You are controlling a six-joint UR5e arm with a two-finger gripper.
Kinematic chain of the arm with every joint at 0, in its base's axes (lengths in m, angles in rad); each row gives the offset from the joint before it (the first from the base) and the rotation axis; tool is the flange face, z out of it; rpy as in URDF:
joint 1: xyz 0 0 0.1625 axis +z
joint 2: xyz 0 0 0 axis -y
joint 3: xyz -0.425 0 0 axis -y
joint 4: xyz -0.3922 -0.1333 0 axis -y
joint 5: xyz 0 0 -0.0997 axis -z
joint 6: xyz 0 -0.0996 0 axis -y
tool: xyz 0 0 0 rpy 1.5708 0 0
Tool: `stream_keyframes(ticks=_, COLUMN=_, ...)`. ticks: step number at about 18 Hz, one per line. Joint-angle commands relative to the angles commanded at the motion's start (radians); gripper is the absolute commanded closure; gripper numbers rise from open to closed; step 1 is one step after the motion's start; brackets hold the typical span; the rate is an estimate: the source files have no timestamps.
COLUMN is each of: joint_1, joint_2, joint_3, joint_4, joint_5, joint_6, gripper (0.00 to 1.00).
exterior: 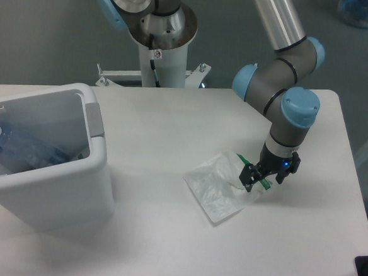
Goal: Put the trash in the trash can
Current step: 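Lower the gripper onto the green strip edge of the plastic bag, then pinch the bag edge by the green strip with the gripper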
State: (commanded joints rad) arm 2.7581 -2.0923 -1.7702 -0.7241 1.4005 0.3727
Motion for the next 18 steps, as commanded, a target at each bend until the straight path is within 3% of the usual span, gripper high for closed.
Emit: stream_keyframes(ticks=18, joint_1=-0.023, joint_2=-0.020, joint_3=0.002, joint_4=0.000, joint_5=0.051, joint_6=-0.006, gripper=0.00)
